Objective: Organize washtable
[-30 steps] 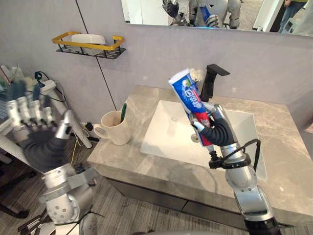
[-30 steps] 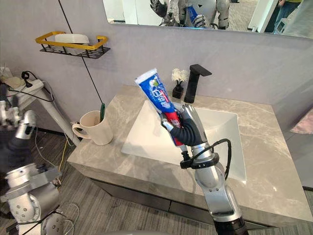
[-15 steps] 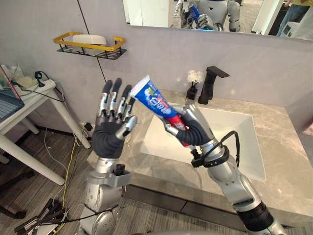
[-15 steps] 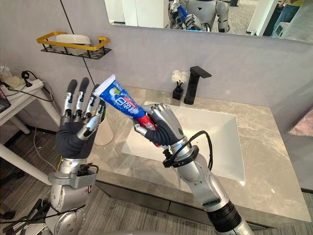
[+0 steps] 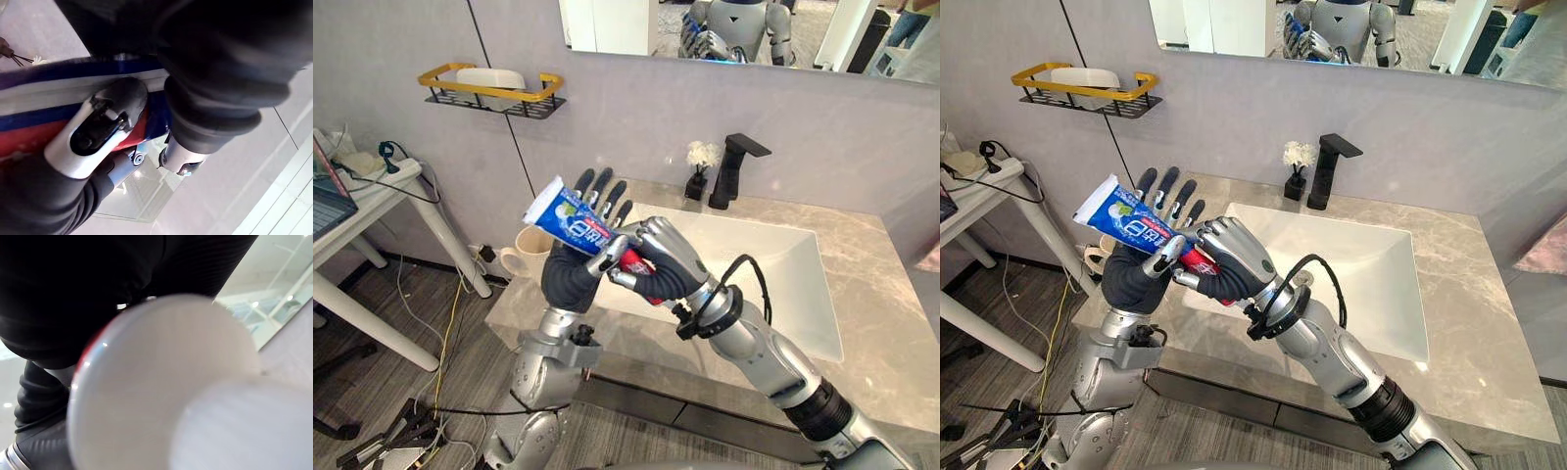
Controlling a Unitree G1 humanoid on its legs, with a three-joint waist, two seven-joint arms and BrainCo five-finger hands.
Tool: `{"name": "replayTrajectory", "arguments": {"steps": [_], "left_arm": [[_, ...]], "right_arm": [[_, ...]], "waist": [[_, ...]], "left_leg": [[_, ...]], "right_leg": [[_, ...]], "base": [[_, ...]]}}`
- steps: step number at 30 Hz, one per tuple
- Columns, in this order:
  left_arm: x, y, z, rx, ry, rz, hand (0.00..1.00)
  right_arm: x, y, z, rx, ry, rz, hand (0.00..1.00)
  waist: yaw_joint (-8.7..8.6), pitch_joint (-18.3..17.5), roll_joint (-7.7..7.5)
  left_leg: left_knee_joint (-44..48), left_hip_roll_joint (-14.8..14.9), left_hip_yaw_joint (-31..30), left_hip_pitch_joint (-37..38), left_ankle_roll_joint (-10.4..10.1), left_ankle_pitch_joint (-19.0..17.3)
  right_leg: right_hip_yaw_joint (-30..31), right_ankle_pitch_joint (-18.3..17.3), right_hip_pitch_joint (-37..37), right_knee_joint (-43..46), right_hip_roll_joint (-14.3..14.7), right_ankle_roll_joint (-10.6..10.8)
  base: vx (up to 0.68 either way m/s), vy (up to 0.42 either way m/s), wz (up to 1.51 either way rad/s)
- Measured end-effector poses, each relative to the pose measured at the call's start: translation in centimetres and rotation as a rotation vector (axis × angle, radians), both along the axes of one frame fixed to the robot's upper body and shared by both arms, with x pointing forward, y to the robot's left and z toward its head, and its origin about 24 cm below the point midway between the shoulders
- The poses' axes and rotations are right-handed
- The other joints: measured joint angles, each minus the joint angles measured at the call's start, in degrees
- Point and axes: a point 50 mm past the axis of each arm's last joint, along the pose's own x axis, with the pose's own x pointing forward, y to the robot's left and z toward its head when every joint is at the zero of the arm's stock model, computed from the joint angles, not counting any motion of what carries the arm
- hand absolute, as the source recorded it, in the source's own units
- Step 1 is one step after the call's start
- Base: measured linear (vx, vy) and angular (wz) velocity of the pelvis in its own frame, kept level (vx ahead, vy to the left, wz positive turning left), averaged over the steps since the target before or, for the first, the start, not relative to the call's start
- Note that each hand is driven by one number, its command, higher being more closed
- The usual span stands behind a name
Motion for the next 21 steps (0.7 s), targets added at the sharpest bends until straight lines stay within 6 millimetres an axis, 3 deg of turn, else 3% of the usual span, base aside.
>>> {"name": "replayTrajectory", "arguments": {"steps": [9, 10, 21], "left_arm": [[0.5, -0.1, -0.2, 0.009, 0.009, 0.006, 1.00], [0.5, -0.1, -0.4, 0.012, 0.019, 0.008, 1.00], [1.2, -0.9, -2.8, 0.089, 0.134, -0.017, 1.00]], "right_arm": [[0.1, 0.0, -0.7, -0.019, 0.020, 0.009, 1.00], [0.3, -0.1, -0.9, -0.025, 0.028, 0.007, 0.00], [0.0, -1.4, -4.6, -0.021, 0.184, -0.062, 0.00]], "waist": [[-0.67, -0.1, -0.15], [-1.04, -0.1, -0.18], [-1.48, -0.2, -0.33]], "left_leg": [[-0.9, 0.0, -0.1, -0.2, -0.2, 0.8], [-0.9, 0.1, -0.1, -0.2, -0.2, 0.8], [-1.1, 0.1, 0.7, -0.5, -0.2, 0.8]], "right_leg": [[-0.2, 0.0, -0.5, 0.1, 0.1, 0.0], [-0.2, 0.1, -0.5, 0.1, 0.0, 0.0], [0.3, 0.1, -1.4, 0.1, 0.0, 0.1]], "base": [[-0.01, 0.001, 0.01], [0.00, 0.000, 0.00], [-0.01, 0.006, -0.04]]}}
